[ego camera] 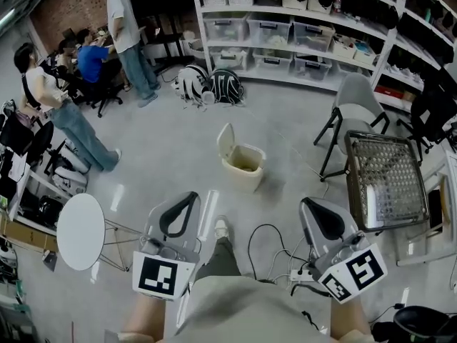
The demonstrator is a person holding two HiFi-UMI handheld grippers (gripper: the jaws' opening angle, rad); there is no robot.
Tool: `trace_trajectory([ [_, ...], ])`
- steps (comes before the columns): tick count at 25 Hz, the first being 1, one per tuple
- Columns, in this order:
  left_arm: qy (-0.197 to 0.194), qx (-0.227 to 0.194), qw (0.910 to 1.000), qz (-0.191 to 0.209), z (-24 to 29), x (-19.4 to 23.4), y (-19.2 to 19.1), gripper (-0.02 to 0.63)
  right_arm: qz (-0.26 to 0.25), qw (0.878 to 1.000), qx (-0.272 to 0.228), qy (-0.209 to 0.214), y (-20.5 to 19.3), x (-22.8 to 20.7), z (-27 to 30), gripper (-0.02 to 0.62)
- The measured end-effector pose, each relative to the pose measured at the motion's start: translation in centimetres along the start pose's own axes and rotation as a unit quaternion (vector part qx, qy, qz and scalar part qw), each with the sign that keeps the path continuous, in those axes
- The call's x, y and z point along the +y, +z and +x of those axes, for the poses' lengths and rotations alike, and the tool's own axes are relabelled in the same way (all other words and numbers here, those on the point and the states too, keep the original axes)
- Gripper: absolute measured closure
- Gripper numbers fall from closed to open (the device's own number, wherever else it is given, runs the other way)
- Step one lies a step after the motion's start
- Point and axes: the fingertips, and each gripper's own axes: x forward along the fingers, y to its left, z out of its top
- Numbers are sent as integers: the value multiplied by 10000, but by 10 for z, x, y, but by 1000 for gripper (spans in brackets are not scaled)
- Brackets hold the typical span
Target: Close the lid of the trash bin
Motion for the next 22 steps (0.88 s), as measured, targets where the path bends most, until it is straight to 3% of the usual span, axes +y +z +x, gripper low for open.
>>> trace_trajectory([
  [11,-185,-46,9998,-111,61,61,-17,603,15,9996,231,-148,-13,-17,81,592],
  [22,-406,158,9988,-241,165,193,-46,603,70,9967,659,-470,-16,-54,248,592],
])
